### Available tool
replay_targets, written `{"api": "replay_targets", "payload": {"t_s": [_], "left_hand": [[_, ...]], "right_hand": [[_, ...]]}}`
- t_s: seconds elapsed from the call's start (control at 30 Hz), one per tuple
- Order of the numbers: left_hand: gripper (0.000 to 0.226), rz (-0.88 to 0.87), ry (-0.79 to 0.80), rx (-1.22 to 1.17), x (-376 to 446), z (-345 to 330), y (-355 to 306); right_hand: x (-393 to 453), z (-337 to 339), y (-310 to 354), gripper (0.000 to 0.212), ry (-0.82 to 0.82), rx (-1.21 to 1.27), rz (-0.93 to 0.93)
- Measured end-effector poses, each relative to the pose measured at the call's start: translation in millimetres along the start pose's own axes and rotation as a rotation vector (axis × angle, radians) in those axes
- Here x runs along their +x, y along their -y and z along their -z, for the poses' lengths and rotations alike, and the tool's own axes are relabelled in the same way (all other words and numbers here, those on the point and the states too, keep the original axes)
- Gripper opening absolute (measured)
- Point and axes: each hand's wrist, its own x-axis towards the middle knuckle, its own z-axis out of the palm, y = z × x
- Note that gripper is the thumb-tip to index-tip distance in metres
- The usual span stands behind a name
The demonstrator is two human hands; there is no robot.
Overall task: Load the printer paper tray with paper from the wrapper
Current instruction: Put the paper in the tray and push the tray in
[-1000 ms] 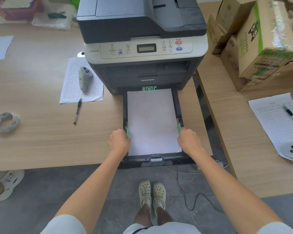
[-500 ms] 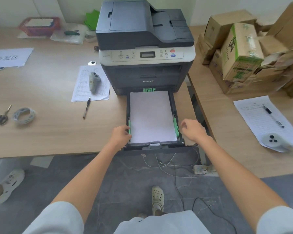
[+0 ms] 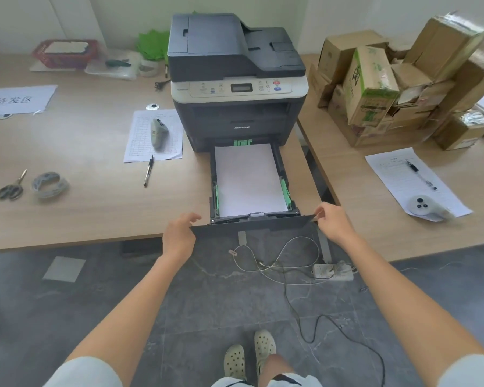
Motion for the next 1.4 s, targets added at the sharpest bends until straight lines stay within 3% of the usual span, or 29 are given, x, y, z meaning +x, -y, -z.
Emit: {"api": "replay_targets", "payload": {"t_s": [0.23,0.5,0.67,1.1,1.23,1.4], "left_hand": [[0.056,0.204,-0.121,-0.237,-29,-34,9],[0.087,0.435,-0.167,-0.453,-10,-58,-7],[0.101,0.517,-0.202,-0.487,2,-69,-15],[0.079,0.556,-0.366,-0.566,9,-70,-16],[0.062,0.533,-0.377,-0.564,28,-68,-22],[0.073,0.534,-0.346,-0.639,53,-69,-34]], "right_hand": [[-10,-29,-21,0.042,0.119,0.076,-0.148],[10,-51,-14,0.08,0.105,0.215,-0.232],[19,-60,-9,0.075,0.049,0.223,-0.238],[34,-58,-17,0.084,-0.099,0.283,-0.213],[50,-51,-12,0.072,-0.127,0.332,-0.185],[81,-50,-6,0.062,-0.102,0.366,-0.162]]}}
